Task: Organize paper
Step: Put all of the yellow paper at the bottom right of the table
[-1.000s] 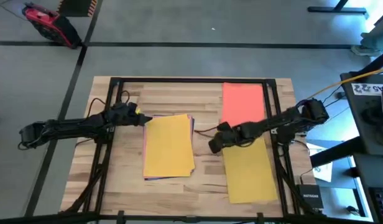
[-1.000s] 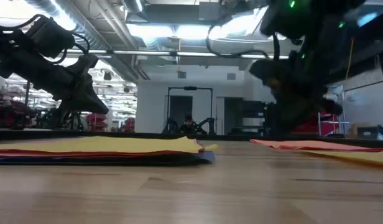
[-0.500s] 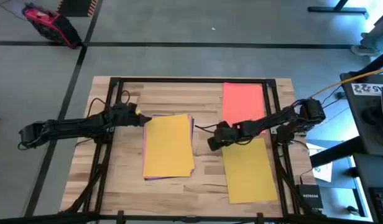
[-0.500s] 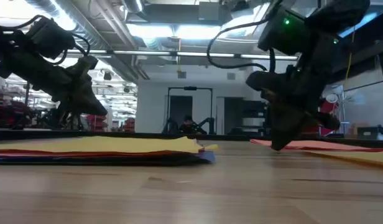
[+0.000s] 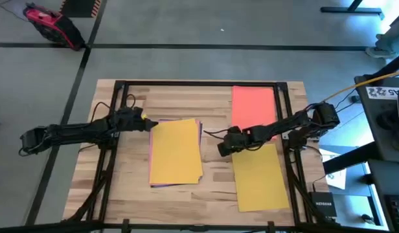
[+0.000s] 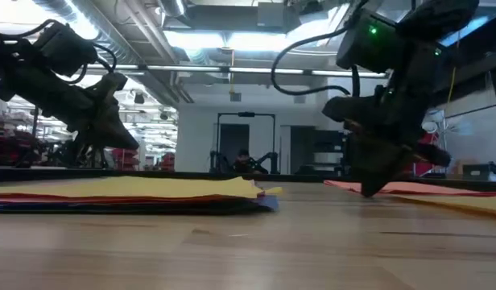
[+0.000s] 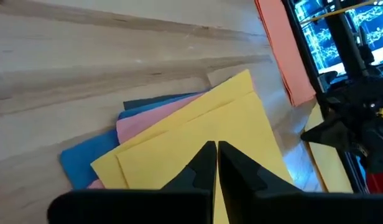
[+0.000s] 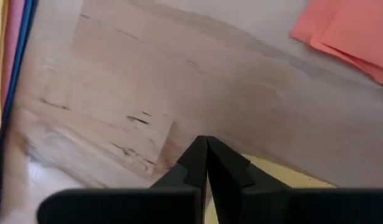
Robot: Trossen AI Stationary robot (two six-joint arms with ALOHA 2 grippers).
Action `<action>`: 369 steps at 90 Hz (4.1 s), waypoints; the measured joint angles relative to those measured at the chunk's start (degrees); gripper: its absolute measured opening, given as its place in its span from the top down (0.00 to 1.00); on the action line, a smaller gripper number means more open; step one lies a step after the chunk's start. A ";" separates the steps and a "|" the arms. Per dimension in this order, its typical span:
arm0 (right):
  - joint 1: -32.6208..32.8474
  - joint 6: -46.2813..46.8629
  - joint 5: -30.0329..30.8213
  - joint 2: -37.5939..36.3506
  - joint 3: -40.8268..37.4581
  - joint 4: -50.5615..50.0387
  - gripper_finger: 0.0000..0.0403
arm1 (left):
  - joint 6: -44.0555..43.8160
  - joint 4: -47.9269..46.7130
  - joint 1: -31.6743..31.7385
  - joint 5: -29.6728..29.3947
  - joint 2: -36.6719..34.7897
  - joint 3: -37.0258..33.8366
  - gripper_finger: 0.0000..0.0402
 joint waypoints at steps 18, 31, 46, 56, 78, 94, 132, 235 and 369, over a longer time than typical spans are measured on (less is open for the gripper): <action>0.00 1.50 0.35 -0.02 -0.06 -0.27 1.00 | 0.99 -0.03 0.00 -0.04 0.00 0.00 1.00; 0.02 3.54 0.76 0.00 -0.09 -0.58 1.00 | 1.15 -0.04 -0.01 -0.04 0.00 0.00 1.00; 0.02 4.78 1.29 0.02 -0.09 -1.11 1.00 | 1.41 -0.03 0.00 -0.04 0.00 0.00 1.00; 0.04 5.47 1.46 0.02 -0.13 -1.01 1.00 | 1.47 -0.03 0.00 -0.04 0.00 0.00 1.00; 0.04 6.10 1.51 0.07 -0.15 -1.09 1.00 | 1.09 -0.02 0.00 -0.07 0.00 0.00 1.00; 0.02 6.16 1.55 0.09 -0.15 -1.11 1.00 | 1.24 0.00 -0.01 -0.28 0.00 0.00 1.00; 0.02 5.96 1.83 0.09 -0.26 -0.31 1.00 | 0.49 0.32 -0.02 -0.44 0.00 0.02 1.00; -4.13 -20.28 2.48 0.15 3.29 0.21 1.00 | -1.26 7.57 0.00 2.27 0.00 0.02 1.00; -18.04 -40.31 -2.45 25.84 33.12 15.57 0.69 | 2.72 7.72 0.00 4.73 0.00 0.02 1.00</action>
